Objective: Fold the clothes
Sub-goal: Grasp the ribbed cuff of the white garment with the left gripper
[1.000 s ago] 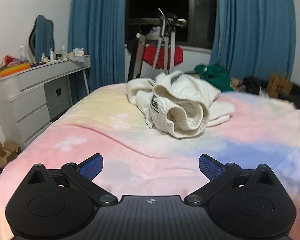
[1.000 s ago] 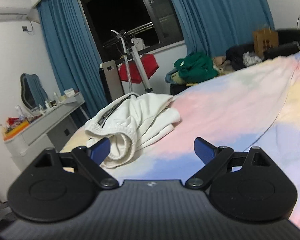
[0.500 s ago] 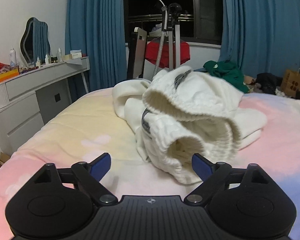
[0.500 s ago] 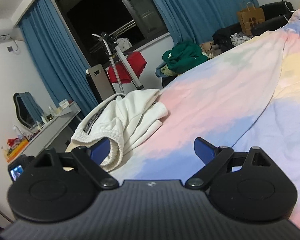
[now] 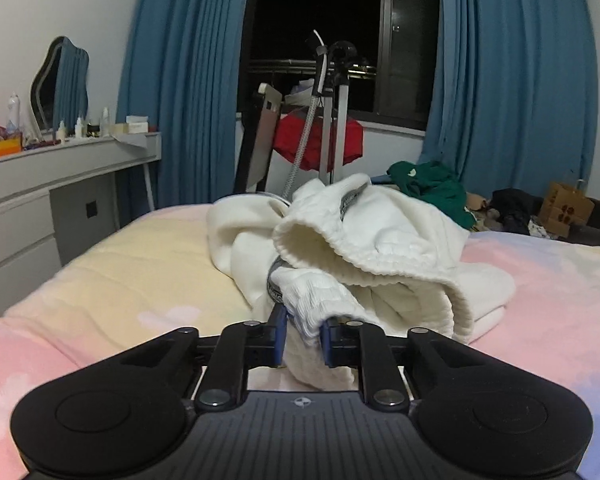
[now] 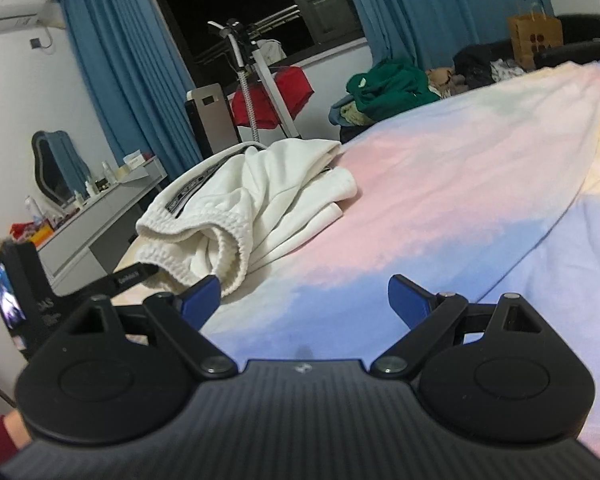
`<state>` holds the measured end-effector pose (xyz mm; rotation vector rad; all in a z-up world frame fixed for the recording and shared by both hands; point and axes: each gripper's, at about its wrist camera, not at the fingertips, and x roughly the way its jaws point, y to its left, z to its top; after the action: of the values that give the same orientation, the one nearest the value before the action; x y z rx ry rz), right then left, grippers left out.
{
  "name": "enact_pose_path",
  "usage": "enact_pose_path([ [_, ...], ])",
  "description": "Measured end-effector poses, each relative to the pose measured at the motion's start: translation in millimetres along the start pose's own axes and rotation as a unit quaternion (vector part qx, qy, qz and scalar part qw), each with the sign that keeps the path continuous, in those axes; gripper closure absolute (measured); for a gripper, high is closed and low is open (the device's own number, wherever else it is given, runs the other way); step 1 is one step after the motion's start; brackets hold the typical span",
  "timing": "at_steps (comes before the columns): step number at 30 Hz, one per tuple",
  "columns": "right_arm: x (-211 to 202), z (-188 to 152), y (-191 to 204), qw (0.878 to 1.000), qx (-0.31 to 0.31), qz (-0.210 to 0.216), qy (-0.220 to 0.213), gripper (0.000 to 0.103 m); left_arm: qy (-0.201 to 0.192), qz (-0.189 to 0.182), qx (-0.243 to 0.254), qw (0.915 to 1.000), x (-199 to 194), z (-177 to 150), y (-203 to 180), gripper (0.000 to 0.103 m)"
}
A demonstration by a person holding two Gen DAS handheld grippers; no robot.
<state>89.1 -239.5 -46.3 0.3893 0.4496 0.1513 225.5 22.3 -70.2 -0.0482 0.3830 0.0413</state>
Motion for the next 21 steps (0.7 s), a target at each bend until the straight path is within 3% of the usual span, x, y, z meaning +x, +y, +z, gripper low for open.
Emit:
enact_pose_path([
  [4, -8.0, 2.9, 10.9, 1.0, -0.015, 0.01, -0.013, 0.011, -0.009, -0.007, 0.007, 0.9999, -32.7, 8.0, 6.0, 0.098],
  [6, -18.7, 1.9, 18.0, 0.999, -0.034, 0.019, -0.029, 0.011, -0.031, -0.004, 0.016, 0.9994, -57.3, 14.7, 9.0, 0.103],
  [10, -40.2, -0.2, 32.7, 0.995, -0.077, 0.033, -0.058, 0.011, -0.075, -0.005, 0.018, 0.997, -111.3, 34.1, 14.9, 0.103],
  [15, -50.3, 2.6, 41.0, 0.994, -0.081, 0.037, -0.056, 0.011, -0.04, -0.019, 0.047, 0.9979, -141.4, 28.1, 25.2, 0.103],
  [19, -58.4, 3.9, 46.4, 0.994, -0.079, 0.038, -0.063, 0.011, 0.002, -0.029, 0.037, 0.9989, -139.9, 7.5, 33.4, 0.099],
  [21, -61.5, 4.0, 47.2, 0.994, -0.08, 0.036, -0.066, 0.011, 0.012, -0.028, 0.047, 0.9984, -133.2, 1.3, 29.6, 0.092],
])
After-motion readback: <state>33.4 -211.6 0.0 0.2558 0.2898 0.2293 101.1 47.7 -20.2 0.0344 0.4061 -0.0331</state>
